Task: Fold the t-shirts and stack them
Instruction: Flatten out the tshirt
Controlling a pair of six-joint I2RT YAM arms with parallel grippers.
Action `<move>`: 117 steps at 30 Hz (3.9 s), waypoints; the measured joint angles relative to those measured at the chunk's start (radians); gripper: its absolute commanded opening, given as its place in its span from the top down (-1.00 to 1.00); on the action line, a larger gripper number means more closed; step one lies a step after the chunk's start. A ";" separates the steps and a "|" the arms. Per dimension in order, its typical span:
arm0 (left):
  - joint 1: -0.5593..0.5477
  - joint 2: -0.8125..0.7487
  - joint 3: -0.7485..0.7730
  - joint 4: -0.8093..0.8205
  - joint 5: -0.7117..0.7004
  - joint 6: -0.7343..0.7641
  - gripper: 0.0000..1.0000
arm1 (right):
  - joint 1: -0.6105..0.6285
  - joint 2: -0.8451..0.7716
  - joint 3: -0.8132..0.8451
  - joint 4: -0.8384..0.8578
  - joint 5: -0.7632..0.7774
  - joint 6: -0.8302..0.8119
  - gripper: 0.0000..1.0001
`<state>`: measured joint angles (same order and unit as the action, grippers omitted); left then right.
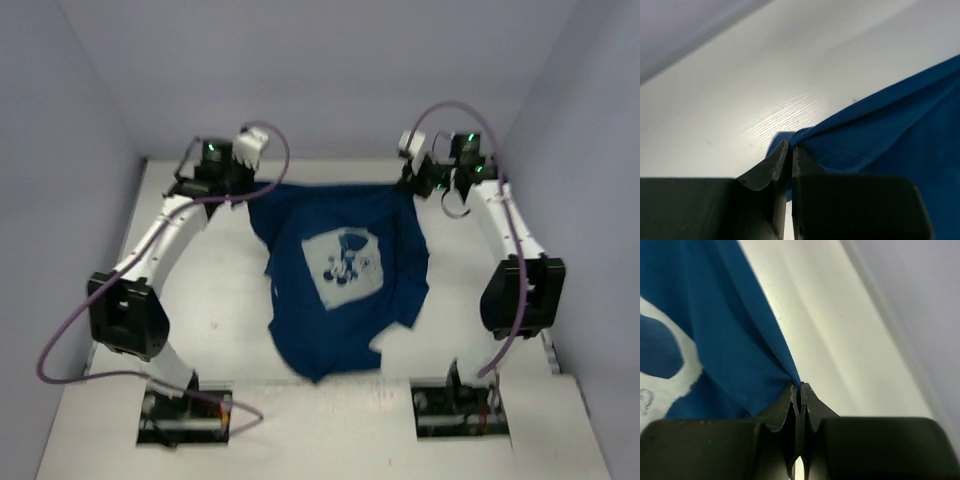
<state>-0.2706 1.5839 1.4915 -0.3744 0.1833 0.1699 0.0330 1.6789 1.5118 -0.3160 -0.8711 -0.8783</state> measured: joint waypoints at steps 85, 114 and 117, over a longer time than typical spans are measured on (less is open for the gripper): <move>0.200 -0.313 -0.119 -0.486 0.366 0.761 -0.60 | 0.231 0.043 -0.177 -0.243 0.544 -0.073 0.23; 0.145 0.139 -0.419 -0.496 0.303 1.463 0.64 | 0.338 -0.093 -0.231 -0.255 0.449 0.005 0.33; 0.143 0.157 -0.394 -0.481 0.297 1.446 0.84 | 0.333 -0.093 -0.231 -0.255 0.456 0.004 0.35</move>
<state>-0.1280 1.7408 1.0977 -0.8551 0.4806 1.6164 0.3664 1.5864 1.2804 -0.5713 -0.4151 -0.8742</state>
